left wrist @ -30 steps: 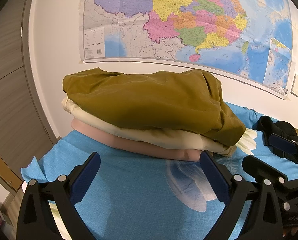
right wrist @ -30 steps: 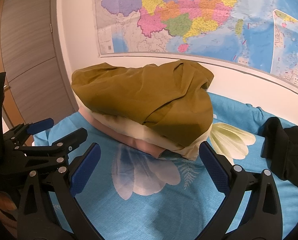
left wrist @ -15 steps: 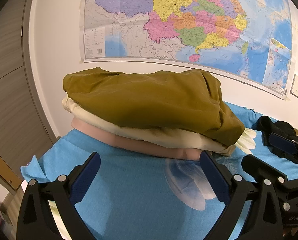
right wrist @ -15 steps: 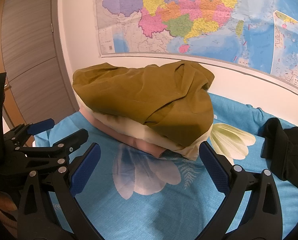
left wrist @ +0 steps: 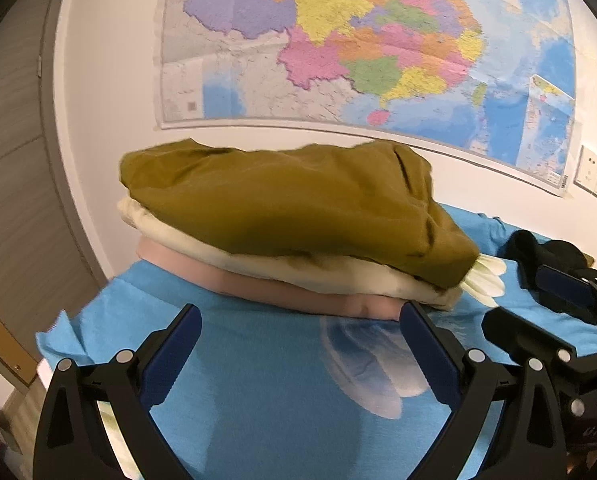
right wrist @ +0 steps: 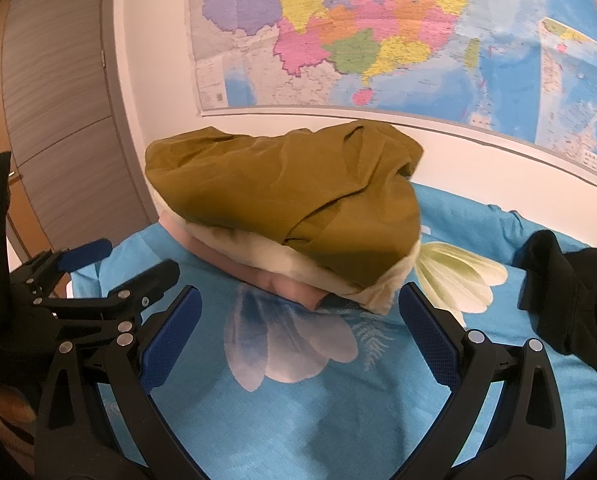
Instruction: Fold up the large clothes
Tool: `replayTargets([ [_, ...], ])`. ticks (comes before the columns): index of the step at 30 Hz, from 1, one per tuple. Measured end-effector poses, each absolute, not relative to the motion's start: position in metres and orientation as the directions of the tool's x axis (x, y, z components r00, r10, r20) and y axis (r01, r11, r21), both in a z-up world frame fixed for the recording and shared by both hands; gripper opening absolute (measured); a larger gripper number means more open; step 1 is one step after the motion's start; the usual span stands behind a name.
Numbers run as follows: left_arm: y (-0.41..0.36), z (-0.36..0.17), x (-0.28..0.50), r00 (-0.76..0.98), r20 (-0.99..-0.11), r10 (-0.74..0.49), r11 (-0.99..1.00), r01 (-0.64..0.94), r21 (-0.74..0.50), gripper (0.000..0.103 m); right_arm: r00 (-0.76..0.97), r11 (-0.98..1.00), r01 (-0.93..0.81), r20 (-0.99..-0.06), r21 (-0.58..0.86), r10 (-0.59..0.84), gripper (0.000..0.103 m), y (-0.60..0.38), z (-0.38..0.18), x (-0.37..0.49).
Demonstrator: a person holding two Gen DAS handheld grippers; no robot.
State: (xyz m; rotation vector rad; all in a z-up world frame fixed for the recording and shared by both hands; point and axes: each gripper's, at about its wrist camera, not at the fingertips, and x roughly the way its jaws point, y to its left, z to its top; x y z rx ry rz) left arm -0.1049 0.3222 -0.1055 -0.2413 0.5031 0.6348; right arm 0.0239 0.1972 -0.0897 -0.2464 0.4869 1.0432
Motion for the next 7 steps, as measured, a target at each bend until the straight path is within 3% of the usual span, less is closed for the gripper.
replayTargets([
  [7, 0.309, -0.119, -0.077, 0.718, -0.588, 0.372, 0.82, -0.551, -0.154, 0.096, 0.477, 0.569, -0.821, -0.507, 0.033, 0.718, 0.097, 0.157, -0.096, 0.037],
])
